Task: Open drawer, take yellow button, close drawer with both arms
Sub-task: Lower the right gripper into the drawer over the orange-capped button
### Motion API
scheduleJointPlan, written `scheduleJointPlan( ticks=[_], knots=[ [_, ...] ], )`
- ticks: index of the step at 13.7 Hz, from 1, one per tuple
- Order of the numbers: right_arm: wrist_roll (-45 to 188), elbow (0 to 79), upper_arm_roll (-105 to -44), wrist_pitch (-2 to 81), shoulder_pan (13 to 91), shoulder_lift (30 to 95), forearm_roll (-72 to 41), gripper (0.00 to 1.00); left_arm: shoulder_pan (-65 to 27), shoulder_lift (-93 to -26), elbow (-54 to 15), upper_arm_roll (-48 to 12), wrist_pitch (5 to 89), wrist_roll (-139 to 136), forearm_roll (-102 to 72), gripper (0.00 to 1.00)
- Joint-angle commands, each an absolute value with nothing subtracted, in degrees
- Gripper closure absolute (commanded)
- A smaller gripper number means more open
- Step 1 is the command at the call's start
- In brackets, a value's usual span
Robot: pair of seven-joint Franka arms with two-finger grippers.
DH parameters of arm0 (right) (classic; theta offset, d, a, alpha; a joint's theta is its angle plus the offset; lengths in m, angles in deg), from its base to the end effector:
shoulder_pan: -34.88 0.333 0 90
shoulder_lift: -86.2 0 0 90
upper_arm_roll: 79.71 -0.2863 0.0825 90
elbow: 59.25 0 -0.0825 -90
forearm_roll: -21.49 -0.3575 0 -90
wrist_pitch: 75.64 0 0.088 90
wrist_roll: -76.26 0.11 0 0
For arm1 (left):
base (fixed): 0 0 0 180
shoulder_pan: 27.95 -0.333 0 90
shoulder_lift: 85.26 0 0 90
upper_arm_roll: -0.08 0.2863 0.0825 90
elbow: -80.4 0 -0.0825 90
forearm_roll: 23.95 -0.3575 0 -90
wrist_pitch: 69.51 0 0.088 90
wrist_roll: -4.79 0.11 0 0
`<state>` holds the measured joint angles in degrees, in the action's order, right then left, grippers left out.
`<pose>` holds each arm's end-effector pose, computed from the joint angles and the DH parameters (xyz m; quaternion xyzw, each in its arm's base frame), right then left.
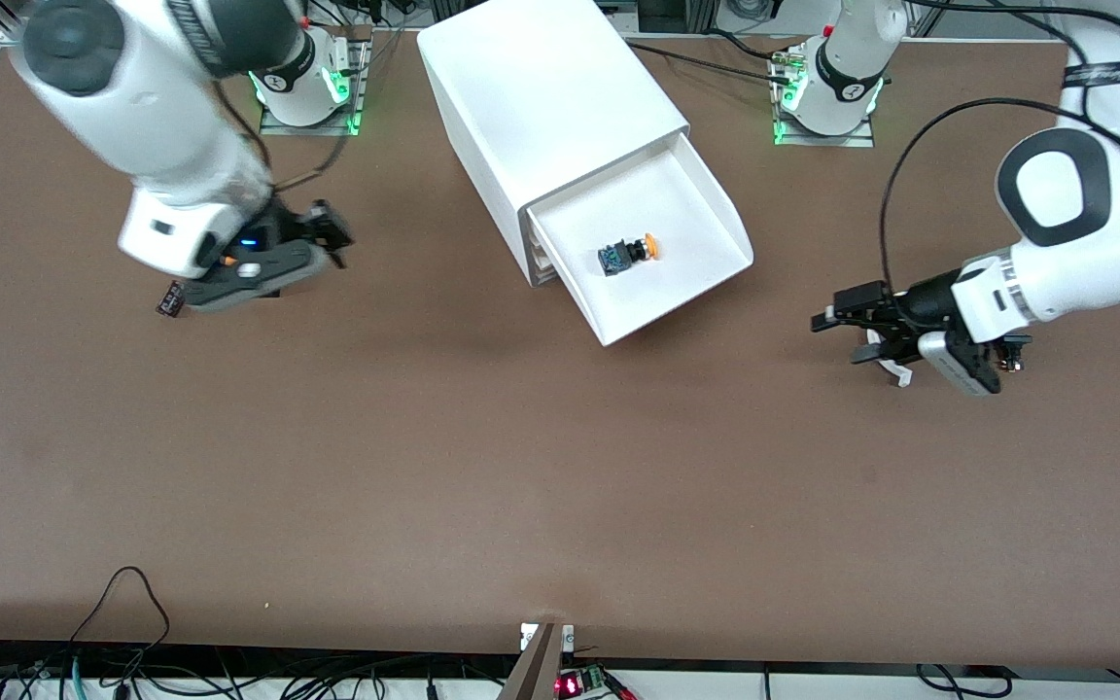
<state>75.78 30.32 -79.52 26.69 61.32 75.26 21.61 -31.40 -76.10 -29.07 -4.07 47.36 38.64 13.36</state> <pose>0.5322 0.2624 0.5072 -0.9727 -0.2314 -0.0158 0.0022 0.5702 -0.0410 0.4021 0.9473 -0.1383 0.0679 0.2809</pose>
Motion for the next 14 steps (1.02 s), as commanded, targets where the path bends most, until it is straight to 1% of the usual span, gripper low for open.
scheduleJointPlan(
  ticks=[1,3,5,7,9,10,14],
  knots=[
    [75.2,20.5,-79.1,25.7,67.6,67.8,21.0,0.0,-31.5,-78.2,-22.4,-1.7,39.3,33.0,1.8,0.0],
    [70.8,16.7,-79.7,27.4,70.5,64.2,19.8,0.0,-31.5,-78.2,-15.7,-1.7,33.1,27.2,-8.3,0.0],
    [60.7,13.4,-82.2,30.2,70.6,61.0,18.0,0.0,-31.3,-78.4,-11.8,-1.8,27.7,20.3,-15.0,0.0],
    [56.2,12.7,-84.5,33.7,70.6,59.6,15.3,0.0,-30.9,-78.8,-8.4,-2.0,22.6,14.2,-20.7,0.0],
    [51.2,10.9,-87.7,36.9,70.6,56.6,15.5,0.0,-30.1,-79.5,-7.4,-3.0,21.2,10.5,-25.2,0.0],
    [48.2,9.1,-88.5,36.9,70.8,54.9,15.5,0.0,-29.8,-80.3,-7.4,-3.1,20.8,9.1,-26.1,0.0],
    [40.0,6.2,-90.7,36.9,72.8,51.2,16.1,0.0,-29.7,-80.5,-7.3,-3.0,21.2,8.4,-27.2,0.0]
  ],
)
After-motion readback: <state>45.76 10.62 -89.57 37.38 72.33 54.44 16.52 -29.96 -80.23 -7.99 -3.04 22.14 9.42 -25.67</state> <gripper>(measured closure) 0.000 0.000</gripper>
